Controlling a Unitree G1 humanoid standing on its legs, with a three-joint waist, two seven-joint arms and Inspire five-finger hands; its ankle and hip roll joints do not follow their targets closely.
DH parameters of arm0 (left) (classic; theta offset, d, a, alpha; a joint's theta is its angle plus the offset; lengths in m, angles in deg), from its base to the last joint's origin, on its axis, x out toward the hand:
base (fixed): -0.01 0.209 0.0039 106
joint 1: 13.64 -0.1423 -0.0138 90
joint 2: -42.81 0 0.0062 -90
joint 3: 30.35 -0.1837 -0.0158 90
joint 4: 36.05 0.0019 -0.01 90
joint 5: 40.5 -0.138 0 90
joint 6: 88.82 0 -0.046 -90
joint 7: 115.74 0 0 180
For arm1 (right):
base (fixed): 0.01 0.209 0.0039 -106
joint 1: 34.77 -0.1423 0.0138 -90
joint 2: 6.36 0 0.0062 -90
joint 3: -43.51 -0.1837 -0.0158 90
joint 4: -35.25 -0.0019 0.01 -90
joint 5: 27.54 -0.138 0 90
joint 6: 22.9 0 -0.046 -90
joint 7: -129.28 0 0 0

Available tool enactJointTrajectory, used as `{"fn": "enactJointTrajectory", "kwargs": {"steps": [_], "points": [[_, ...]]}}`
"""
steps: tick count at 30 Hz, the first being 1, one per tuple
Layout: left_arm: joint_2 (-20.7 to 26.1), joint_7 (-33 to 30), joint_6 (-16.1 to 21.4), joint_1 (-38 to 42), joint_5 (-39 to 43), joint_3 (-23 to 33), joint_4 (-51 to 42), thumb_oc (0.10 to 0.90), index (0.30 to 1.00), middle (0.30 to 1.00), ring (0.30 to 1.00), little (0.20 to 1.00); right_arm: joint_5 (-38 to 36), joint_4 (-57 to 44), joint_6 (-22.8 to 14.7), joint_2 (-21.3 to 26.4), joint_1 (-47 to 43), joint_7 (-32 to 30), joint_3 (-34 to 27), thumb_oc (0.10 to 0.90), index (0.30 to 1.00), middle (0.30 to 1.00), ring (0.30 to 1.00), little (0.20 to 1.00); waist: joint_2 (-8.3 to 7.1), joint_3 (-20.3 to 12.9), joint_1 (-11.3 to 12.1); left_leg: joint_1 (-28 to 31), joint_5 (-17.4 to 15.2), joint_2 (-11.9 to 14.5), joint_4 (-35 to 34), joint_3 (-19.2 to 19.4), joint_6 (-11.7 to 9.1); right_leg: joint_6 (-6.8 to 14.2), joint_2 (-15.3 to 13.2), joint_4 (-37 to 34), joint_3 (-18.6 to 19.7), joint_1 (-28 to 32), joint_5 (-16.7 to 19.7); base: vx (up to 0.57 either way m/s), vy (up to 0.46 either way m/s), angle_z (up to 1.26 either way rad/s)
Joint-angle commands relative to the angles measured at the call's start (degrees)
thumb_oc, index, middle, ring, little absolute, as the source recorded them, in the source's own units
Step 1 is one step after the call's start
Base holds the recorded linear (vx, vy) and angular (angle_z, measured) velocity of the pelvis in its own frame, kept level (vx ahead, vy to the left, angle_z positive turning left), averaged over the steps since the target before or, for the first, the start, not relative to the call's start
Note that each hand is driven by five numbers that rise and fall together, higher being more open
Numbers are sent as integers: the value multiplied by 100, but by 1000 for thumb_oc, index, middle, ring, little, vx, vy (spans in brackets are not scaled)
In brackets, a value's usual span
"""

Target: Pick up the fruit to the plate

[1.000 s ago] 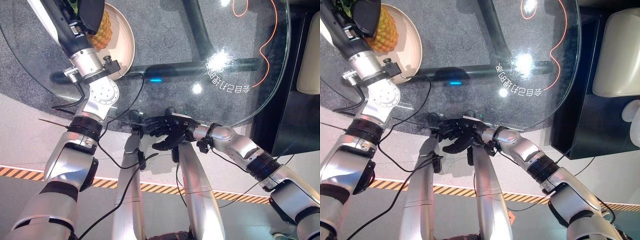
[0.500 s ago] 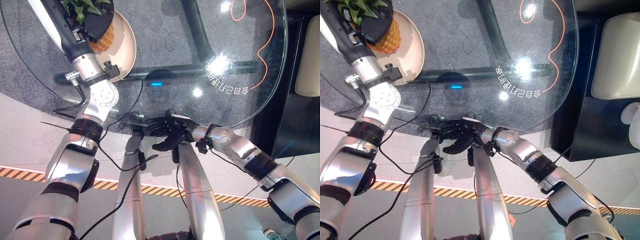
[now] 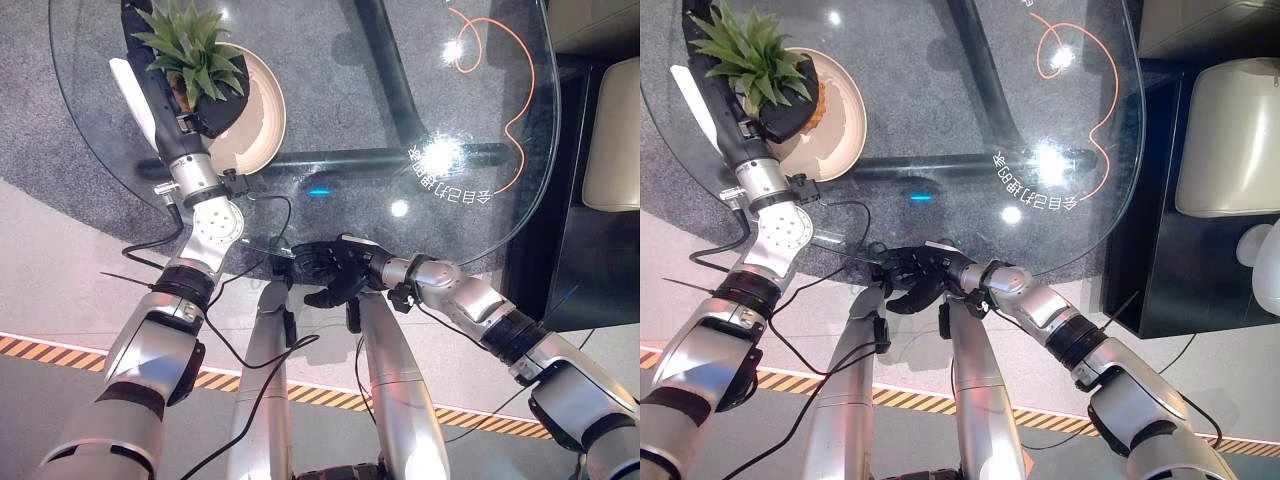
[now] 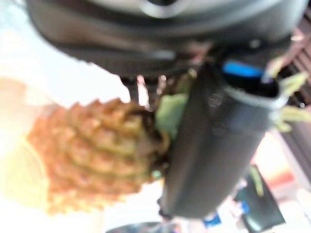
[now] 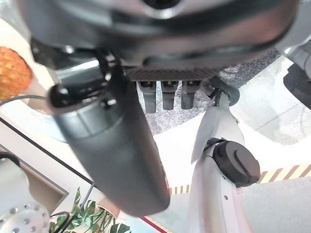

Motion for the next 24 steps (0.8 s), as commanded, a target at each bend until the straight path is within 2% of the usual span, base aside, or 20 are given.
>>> {"fn": "enactJointTrajectory", "kwargs": {"steps": [1, 6, 10, 20, 23, 24], "points": [[42, 113, 170, -112, 245, 209, -352, 800, 900, 900, 900, 900, 13, -617, -256, -154, 421, 155, -103, 800, 900, 900, 900, 900, 34, -131, 101, 139, -428, -284, 534, -281, -217, 187, 100, -728, -171, 467, 228, -24, -74, 2], [45, 299, 69, -285, 383, 267, -404, 800, 900, 900, 900, 900, 26, -674, -246, -162, 479, 102, -128, 800, 900, 900, 900, 900, 39, -131, 134, 307, -403, -261, 449, -308, -219, 162, 104, -748, -225, 640, 177, -20, -66, 2], [58, 799, -57, -462, 868, 312, -436, 800, 900, 900, 900, 900, 61, -716, -260, -143, 551, 83, -141, 800, 900, 900, 900, 900, 43, -131, 158, 438, -374, -248, 378, -333, -223, 144, 110, -784, -271, 791, 144, -18, -62, 5], [133, 1287, -208, -866, 1180, 443, -455, 800, 900, 900, 900, 900, 145, -828, -329, -121, 777, 76, -204, 800, 900, 900, 900, 900, 33, -131, 207, 704, -383, -218, 328, -366, -236, 111, 117, -799, -359, 1097, 56, -4, -56, 1], [124, 1619, -199, -961, 1468, 461, -478, 800, 900, 900, 900, 900, 158, -870, -321, -128, 814, 46, -211, 800, 900, 900, 900, 900, 31, -131, 221, 783, -379, -212, 304, -371, -235, 99, 120, -812, -378, 1195, 28, -2, -68, 2], [106, 1947, -198, -1112, 1757, 498, -529, 800, 900, 900, 900, 900, 174, -892, -336, -122, 880, 24, -230, 800, 900, 900, 900, 900, 38, -131, 244, 860, -375, -216, 283, -395, -239, 88, 121, -815, -401, 1291, 0, 7, -86, 1]]}}
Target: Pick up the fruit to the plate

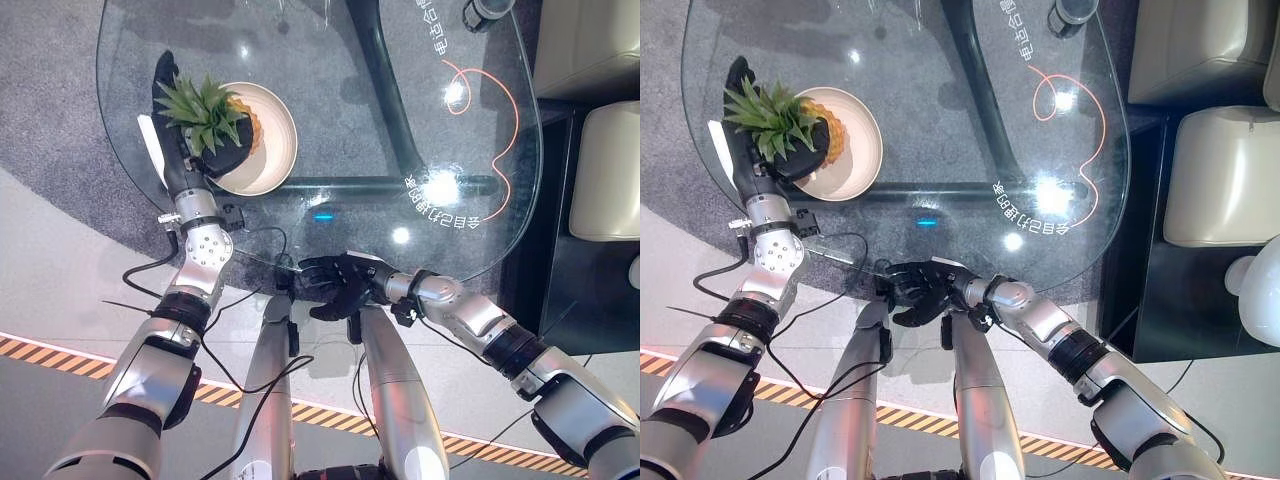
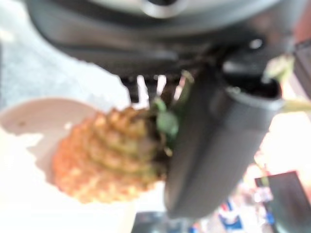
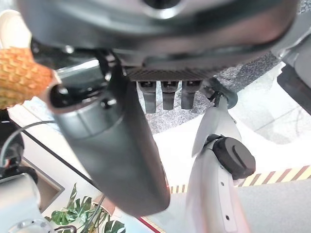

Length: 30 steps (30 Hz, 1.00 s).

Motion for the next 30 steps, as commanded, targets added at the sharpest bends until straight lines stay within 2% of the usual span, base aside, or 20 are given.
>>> {"fn": "enactJointTrajectory", "kwargs": {"steps": [1, 11, 15, 19, 30], "points": [[100, 523, 182, -316, 510, 415, -380, 800, 900, 900, 900, 900, -23, -755, -353, -143, 399, 70, -218, 800, 900, 900, 900, 900, 36, -135, 33, 57, -418, -289, 638, -251, -130, 208, 75, -609, -240, 527, 96, 11, -114, 2], [155, 990, -76, -740, 915, 553, -483, 800, 900, 900, 900, 900, 35, -892, -324, -127, 612, 32, -320, 800, 900, 900, 900, 900, 77, -135, 84, 281, -441, -261, 660, -283, -130, 158, 88, -506, -319, 795, -38, 9, -64, 5], [190, 1407, -334, -869, 1249, 569, -426, 800, 900, 900, 900, 900, 24, -902, -327, -92, 653, 22, -324, 800, 900, 900, 900, 900, 104, -135, 91, 348, -446, -232, 685, -283, -130, 143, 81, -455, -341, 872, -86, 10, -37, 0], [202, 1818, -431, -1069, 1565, 553, -408, 800, 900, 900, 900, 900, 75, -960, -321, -64, 769, 16, -373, 800, 900, 900, 900, 900, 131, -135, 92, 398, -442, -212, 692, -282, -117, 132, 83, -427, -343, 928, -118, 3, -8, 0], [199, 2118, -593, -1583, 1621, 502, -521, 800, 900, 900, 900, 900, 157, -1105, -348, 72, 966, 68, -445, 800, 900, 900, 900, 900, 229, -135, 110, 494, -426, -198, 650, -257, -105, 105, 79, -422, -313, 1028, -172, 0, 0, 0]]}}
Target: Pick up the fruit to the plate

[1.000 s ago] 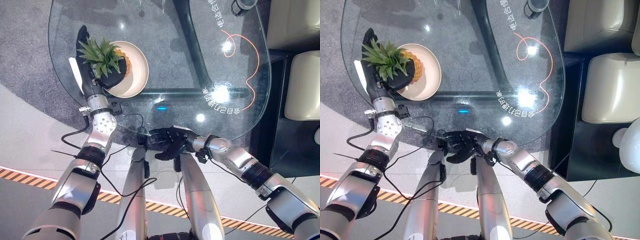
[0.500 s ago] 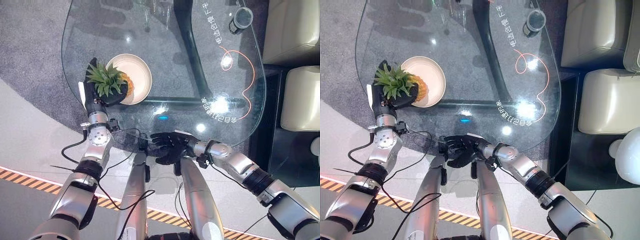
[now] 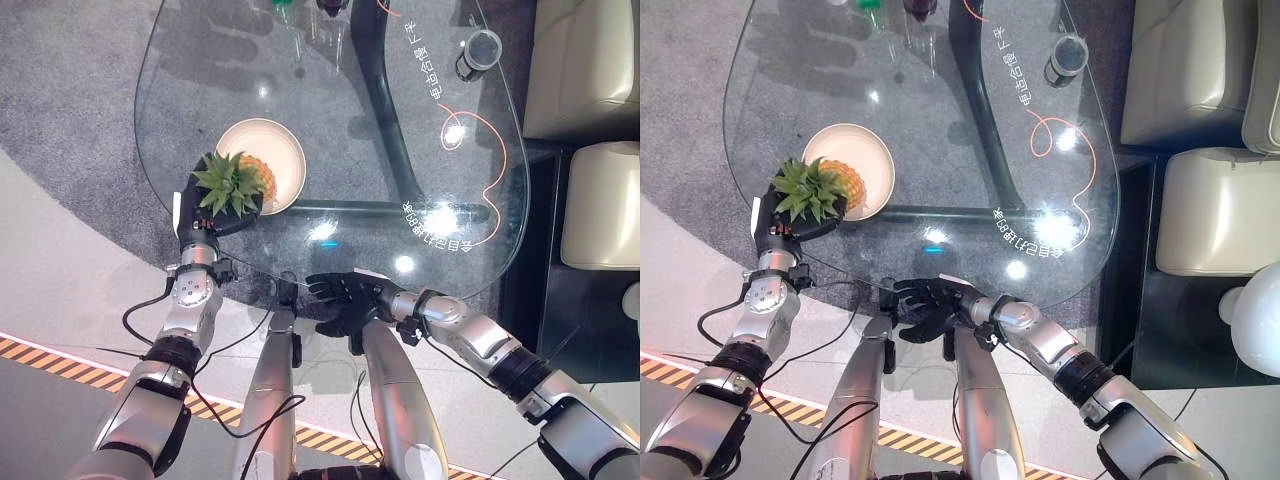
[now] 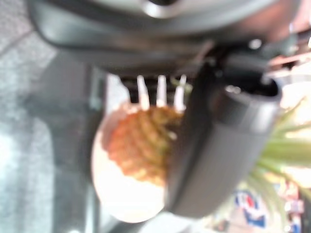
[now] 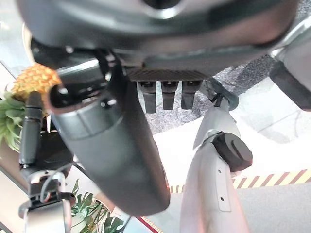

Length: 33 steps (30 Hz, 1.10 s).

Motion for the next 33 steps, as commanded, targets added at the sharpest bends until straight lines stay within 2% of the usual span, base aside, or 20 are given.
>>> {"fn": "enactJointTrajectory", "kwargs": {"steps": [1, 4, 10, 24, 27, 31, 33], "points": [[135, 33, 103, -238, 15, 289, -256, 800, 900, 900, 900, 900, 6, -850, -349, -11, 292, 122, -176, 800, 900, 900, 900, 900, 123, -143, -97, -93, -387, -244, 746, -135, -20, 225, 49, -452, -180, 477, -16, 0, 0, 0], [165, 325, -114, -354, 125, 221, -266, 800, 900, 900, 900, 900, 28, -859, -348, 12, 313, 134, -178, 800, 900, 900, 900, 900, 159, -143, -91, -2, -373, -245, 700, -124, -14, 223, 40, -491, -165, 563, -10, 0, 0, 0], [157, 658, -322, -621, 404, 137, -250, 800, 900, 900, 900, 900, 52, -917, -338, 102, 374, 207, -247, 800, 900, 900, 900, 900, 204, -143, -104, 199, -371, -253, 639, -117, -10, 214, 29, -551, -142, 763, -12, -4, 12, 0], [55, 752, -434, -1152, 598, 212, -431, 800, 900, 900, 900, 900, 165, -967, -289, 104, 543, 243, -371, 800, 900, 900, 900, 900, 240, -143, -34, 807, -351, -260, 369, -174, 15, 208, 28, -806, -123, 1398, -13, 0, 0, 0], [10, 774, -726, -1302, 603, 232, -333, 800, 900, 900, 900, 900, 253, -868, -265, 35, 621, 205, -429, 800, 900, 900, 900, 900, 241, -143, -25, 1145, -311, -262, 149, -209, 12, 236, 30, -1001, -100, 1720, 14, 0, 0, 0], [-177, 905, -930, -1610, 708, 284, -111, 800, 900, 900, 900, 900, 354, -633, -274, -8, 840, 26, -541, 800, 900, 900, 900, 900, 219, -143, 3, 1619, -261, -253, -182, -256, 5, 279, -17, -1327, -135, 2200, 72, -3, 4, 1], [-375, 1058, -1108, -1931, 756, 338, 38, 800, 900, 900, 900, 900, 246, -355, -346, -72, 1123, 9, -667, 800, 900, 900, 900, 900, 206, -310, 25, 1867, -227, -225, -440, -282, -7, 311, -39, -1584, -151, 2459, 121, 1, 15, 10]]}}
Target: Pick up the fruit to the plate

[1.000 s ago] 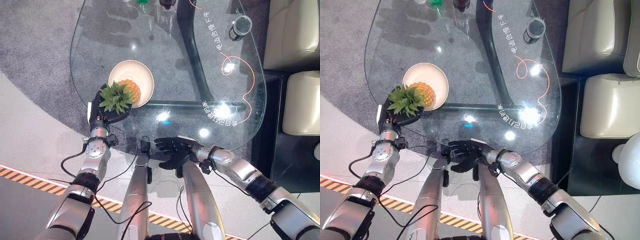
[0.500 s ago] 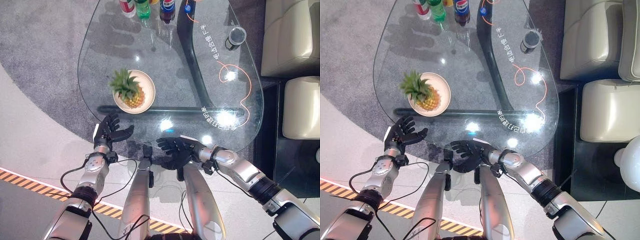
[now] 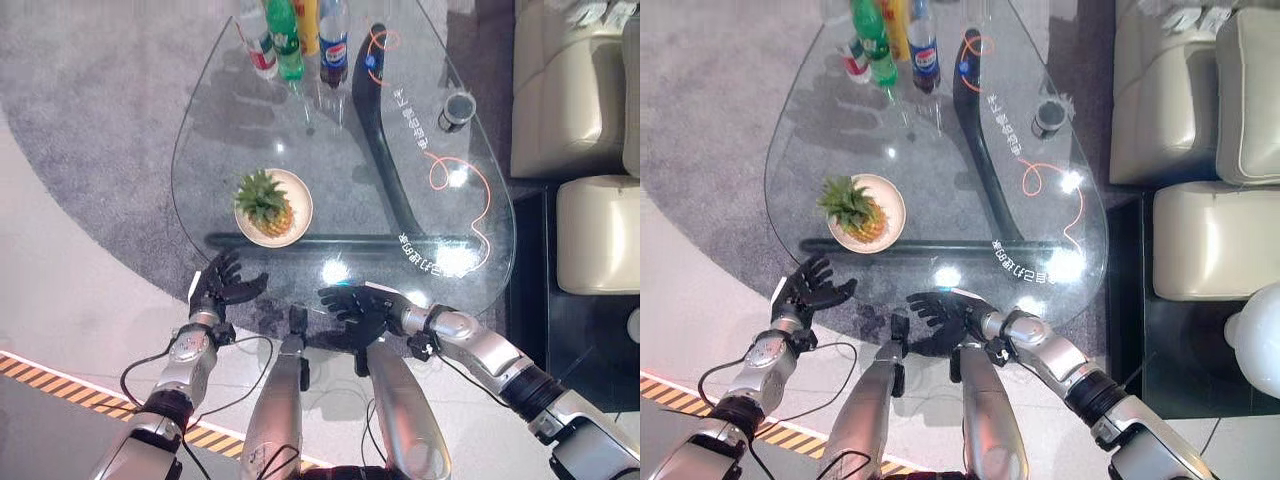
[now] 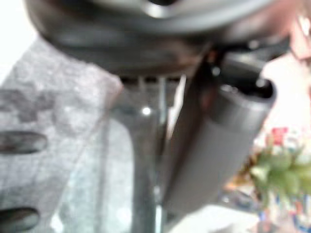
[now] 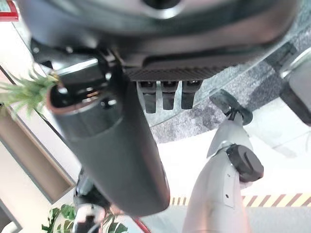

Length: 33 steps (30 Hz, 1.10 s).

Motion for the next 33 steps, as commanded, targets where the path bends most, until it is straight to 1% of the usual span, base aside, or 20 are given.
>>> {"fn": "enactJointTrajectory", "kwargs": {"steps": [1, 3, 4, 5, 7, 8, 9, 12, 13, 14, 15, 17, 19, 20, 22, 23, 25, 26, 31, 33], "points": [[-80, 220, 10, -366, 206, 332, -91, 800, 900, 900, 900, 900, -188, -266, -352, -177, 291, 6, -309, 800, 900, 900, 900, 900, -86, -299, -5, 55, -272, -295, 391, -209, -37, 346, -80, -927, -57, 692, 198, 1, 12, 14], [-264, 369, -112, -607, 308, 397, 111, 800, 900, 900, 900, 900, -162, 40, -427, -286, 578, -58, -433, 800, 900, 900, 900, 900, -104, -467, 1, 277, -248, -278, 171, -220, -38, 372, -93, -1162, -61, 936, 249, 23, 17, 12], [-389, 519, -135, -837, 237, 464, 244, 800, 900, 900, 900, 900, -78, 342, -523, -366, 853, 35, -560, 800, 900, 900, 900, 900, -125, -631, 21, 498, -242, -260, -20, -218, -45, 392, -103, -1382, -68, 1199, 282, 54, 15, 5], [-418, 554, -159, -902, 210, 484, 262, 800, 900, 900, 900, 900, -58, 418, -530, -390, 936, 40, -605, 800, 900, 900, 900, 900, -130, -671, 26, 559, -240, -256, -67, -219, -48, 396, -108, -1441, -69, 1273, 294, 70, 12, 2], [-552, 684, -320, -1138, 156, 560, 394, 800, 900, 900, 900, 900, -9, 797, -616, -524, 1218, 108, -773, 800, 900, 900, 900, 900, -144, -864, 63, 826, -230, -249, -257, -236, -45, 414, -114, -1686, -82, 1612, 338, 77, 16, 6], [-647, 767, -469, -1293, 131, 603, 516, 800, 900, 900, 900, 900, -118, 1016, -590, -646, 1404, 94, -921, 800, 900, 900, 900, 900, -151, -1014, 92, 1013, -233, -251, -370, -258, -44, 436, -128, -1843, -96, 1837, 370, 98, 24, 13], [-693, 791, -580, -1368, 103, 622, 597, 800, 900, 900, 900, 900, -116, 1180, -596, -739, 1510, 62, -1021, 800, 900, 900, 900, 900, -149, -1104, 103, 1113, -236, -251, -428, -268, -41, 451, -137, -1912, -106, 1936, 390, 101, 27, 17], [-849, 837, -824, -1566, 4, 714, 1026, 800, 900, 900, 900, 900, 132, 1677, -653, -1039, 1784, -268, -1197, 800, 900, 900, 900, 900, -146, -1405, 128, 1352, -231, -227, -592, -268, -22, 486, -142, -2081, -118, 2184, 440, 68, 21, 13], [-848, 838, -823, -1566, 4, 714, 1027, 800, 900, 900, 900, 900, 133, 1679, -654, -1040, 1784, -268, -1197, 800, 900, 900, 900, 900, -147, -1403, 128, 1357, -231, -227, -595, -267, -22, 486, -142, -2084, -118, 2188, 440, 77, 18, 5], [-944, 905, -936, -1618, -71, 760, 1286, 800, 900, 900, 900, 900, 67, 2064, -659, -1181, 1857, -561, -1273, 800, 900, 900, 900, 900, -143, -1604, 141, 1508, -236, -201, -711, -272, -12, 504, -141, -2183, -134, 2338, 450, 54, 8, 3], [-944, 905, -936, -1618, -71, 760, 1287, 800, 900, 900, 900, 900, 67, 2065, -661, -1182, 1857, -561, -1272, 800, 900, 900, 900, 900, -144, -1601, 142, 1513, -236, -201, -714, -272, -12, 504, -140, -2185, -134, 2343, 450, 79, 11, 3], [-1006, 1004, -1030, -1689, -215, 750, 1577, 800, 900, 900, 900, 900, -11, 2528, -668, -1351, 1925, -655, -1397, 800, 900, 900, 900, 900, -124, -1811, 148, 1665, -247, -172, -799, -264, 2, 517, -132, -2258, -140, 2490, 453, 71, 9, 3], [-1061, 933, -1223, -1691, -304, 691, 1819, 800, 900, 900, 900, 900, 126, 2960, -614, -1444, 1962, -1008, -1478, 800, 900, 900, 900, 900, -98, -1977, 153, 1788, -262, -144, -863, -251, 7, 534, -137, -2338, -151, 2618, 472, 63, 28, 5], [-1102, 967, -1205, -1692, -310, 703, 1972, 800, 900, 900, 900, 900, 183, 3226, -676, -1494, 1963, -1024, -1518, 800, 900, 900, 900, 900, -86, -2057, 153, 1864, -268, -133, -916, -241, 15, 548, -136, -2394, -149, 2681, 488, 72, 27, 4], [-1145, 1075, -1335, -1664, -228, 740, 2157, 800, 900, 900, 900, 900, 192, 3690, -671, -1563, 1951, -1105, -1616, 800, 900, 900, 900, 900, -67, -2172, 161, 1991, -287, -122, -1001, -217, 26, 576, -148, -2510, -152, 2799, 524, 58, 20, 1], [-1159, 1316, -1429, -1661, -63, 815, 2261, 800, 900, 900, 900, 900, 176, 4001, -604, -1602, 1943, -1120, -1728, 800, 900, 900, 900, 900, -53, -2235, 171, 2063, -299, -115, -1046, -194, 30, 594, -159, -2576, -158, 2870, 550, 0, 0, 0], [-1186, 1495, -1491, -1652, 24, 859, 2346, 800, 900, 900, 900, 900, 57, 4307, -533, -1645, 1928, -1236, -1820, 800, 900, 900, 900, 900, -37, -2278, 182, 2124, -312, -106, -1087, -183, 33, 606, -170, -2624, -169, 2924, 570, 0, 0, 0], [-1220, 1541, -1543, -1650, -79, 889, 2465, 800, 900, 900, 900, 900, 100, 4738, -583, -1720, 1928, -1303, -2009, 800, 900, 900, 900, 900, -15, -2352, 198, 2204, -327, -107, -1146, -180, 45, 618, -169, -2683, -178, 2996, 588, 32, 1, -2], [-1260, 1490, -1652, -1604, -223, 947, 2763, 800, 900, 900, 900, 900, 185, 5526, -590, -1872, 1917, -1548, -2360, 800, 900, 900, 900, 900, 13, -2507, 195, 2362, -373, -98, -1250, -135, 72, 638, -162, -2764, -156, 3115, 600, 11, 2, -1], [-1299, 1497, -1697, -1594, -289, 1006, 2881, 800, 900, 900, 900, 900, 303, 5739, -504, -1923, 1929, -1578, -2452, 800, 900, 900, 900, 900, 15, -2569, 191, 2403, -398, -99, -1267, -115, 81, 648, -166, -2788, -139, 3142, 603, 10, 5, -2]]}}
